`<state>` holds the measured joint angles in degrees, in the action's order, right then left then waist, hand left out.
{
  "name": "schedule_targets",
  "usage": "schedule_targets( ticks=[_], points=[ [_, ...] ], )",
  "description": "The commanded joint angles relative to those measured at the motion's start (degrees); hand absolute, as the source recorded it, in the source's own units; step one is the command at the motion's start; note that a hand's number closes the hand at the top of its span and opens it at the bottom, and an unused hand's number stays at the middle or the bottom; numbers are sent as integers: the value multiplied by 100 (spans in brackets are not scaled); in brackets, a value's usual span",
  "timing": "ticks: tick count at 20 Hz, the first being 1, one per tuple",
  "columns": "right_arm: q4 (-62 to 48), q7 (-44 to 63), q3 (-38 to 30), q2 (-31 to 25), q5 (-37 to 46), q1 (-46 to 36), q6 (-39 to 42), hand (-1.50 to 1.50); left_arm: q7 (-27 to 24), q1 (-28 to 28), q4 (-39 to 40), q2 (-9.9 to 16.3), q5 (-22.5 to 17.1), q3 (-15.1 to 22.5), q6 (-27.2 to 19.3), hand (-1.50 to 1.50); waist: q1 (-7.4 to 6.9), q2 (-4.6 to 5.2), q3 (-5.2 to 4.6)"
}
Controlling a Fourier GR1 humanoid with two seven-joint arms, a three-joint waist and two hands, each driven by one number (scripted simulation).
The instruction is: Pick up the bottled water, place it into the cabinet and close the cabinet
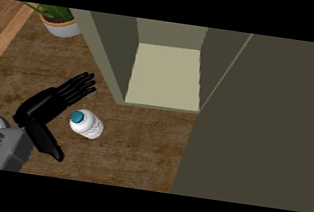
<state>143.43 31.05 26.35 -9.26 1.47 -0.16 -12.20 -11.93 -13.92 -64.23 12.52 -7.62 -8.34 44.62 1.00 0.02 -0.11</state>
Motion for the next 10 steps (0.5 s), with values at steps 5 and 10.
schedule_targets(
  ticks=[5, 10],
  points=[
    [927, 433, -106, -234, 198, 123, -31, -150, -1794, -154, 1610, 138, 1135, 162, -238, -150, 22, 8, 1],
    [1153, 699, 8, -353, 312, 35, -137, -150, -2190, -572, 2374, 4, 1391, 280, -682, -150, 59, 5, -2]
  ],
)
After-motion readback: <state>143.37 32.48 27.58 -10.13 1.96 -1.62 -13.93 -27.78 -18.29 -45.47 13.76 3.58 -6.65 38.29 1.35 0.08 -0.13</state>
